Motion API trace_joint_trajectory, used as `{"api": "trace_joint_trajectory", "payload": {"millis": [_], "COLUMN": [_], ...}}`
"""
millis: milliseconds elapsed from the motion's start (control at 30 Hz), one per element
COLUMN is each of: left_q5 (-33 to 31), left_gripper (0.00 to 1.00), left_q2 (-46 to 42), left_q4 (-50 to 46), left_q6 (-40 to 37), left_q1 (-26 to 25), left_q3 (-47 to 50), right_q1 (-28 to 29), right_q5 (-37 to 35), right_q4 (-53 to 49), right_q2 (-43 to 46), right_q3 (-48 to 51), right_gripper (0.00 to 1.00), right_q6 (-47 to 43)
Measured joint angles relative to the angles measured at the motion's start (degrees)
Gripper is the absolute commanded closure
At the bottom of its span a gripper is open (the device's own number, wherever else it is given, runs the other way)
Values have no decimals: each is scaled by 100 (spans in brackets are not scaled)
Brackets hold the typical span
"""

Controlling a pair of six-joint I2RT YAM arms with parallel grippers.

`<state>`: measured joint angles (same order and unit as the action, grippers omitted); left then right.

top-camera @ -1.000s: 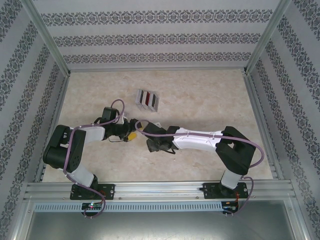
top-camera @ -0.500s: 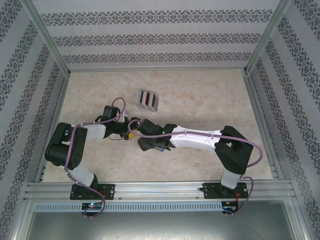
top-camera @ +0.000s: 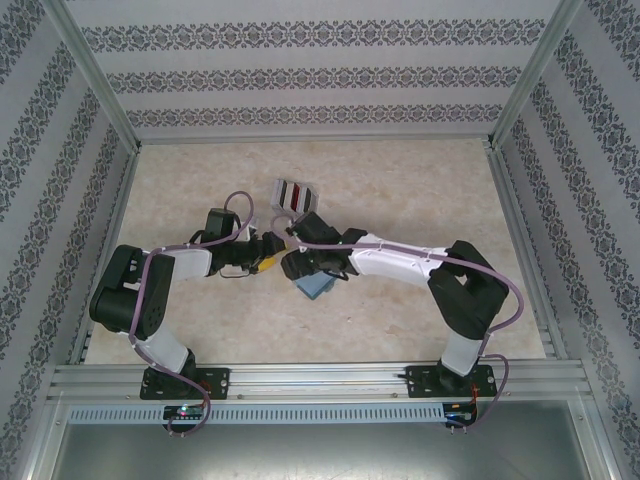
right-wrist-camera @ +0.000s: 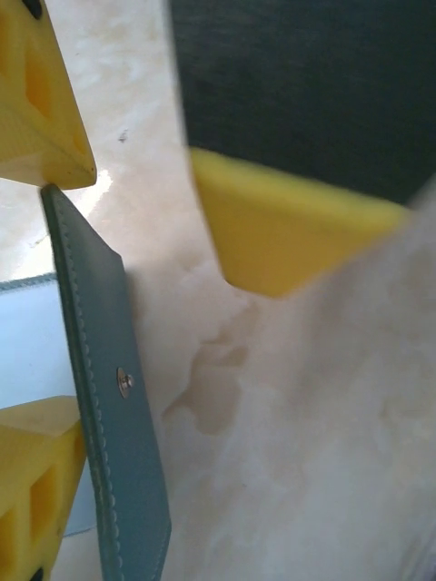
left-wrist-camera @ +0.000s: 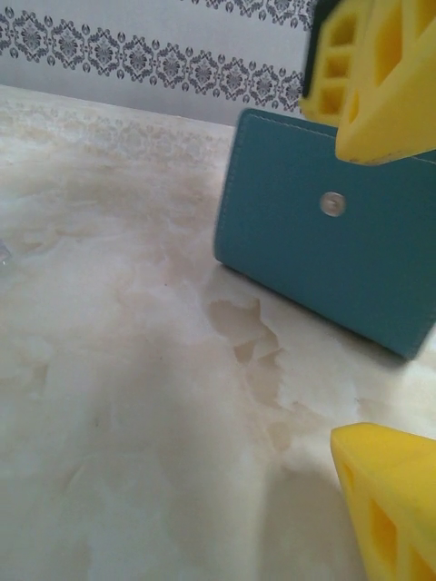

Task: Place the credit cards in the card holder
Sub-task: Open the card holder at the bottom-center of the table.

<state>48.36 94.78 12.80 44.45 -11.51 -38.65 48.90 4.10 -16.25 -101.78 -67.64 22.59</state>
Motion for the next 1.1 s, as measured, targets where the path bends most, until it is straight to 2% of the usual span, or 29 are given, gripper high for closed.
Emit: {"api": "trace_joint_trajectory", "payload": {"millis": [133,333,700,933,1100], "left_q5": [-142,-245,-74,-42,-107], "left_gripper": [26,26,25,59,58], "left_q2": [-42,-240,-240,-28,256], "left_q4": [101,400,848,826,796], "left_q6": [-101,-326,-1137,-1587,-1709], "left_q1": [0,0,-26,-157,-168], "left_q3": [197,476,481,131,-13], "right_q1": [-313,-573,-802,-944,-1049], "right_q5": [431,857,1255,1532,1665], "right_q4": [291,610,955,1189,1239], "right_q2": [-17,-118,-479,-592,-614], "right_q3": [2,4,-63,-92,-76], "right_gripper": [54,64,72,77,74], "right_q6": [221,640,1222,1576,1768]}}
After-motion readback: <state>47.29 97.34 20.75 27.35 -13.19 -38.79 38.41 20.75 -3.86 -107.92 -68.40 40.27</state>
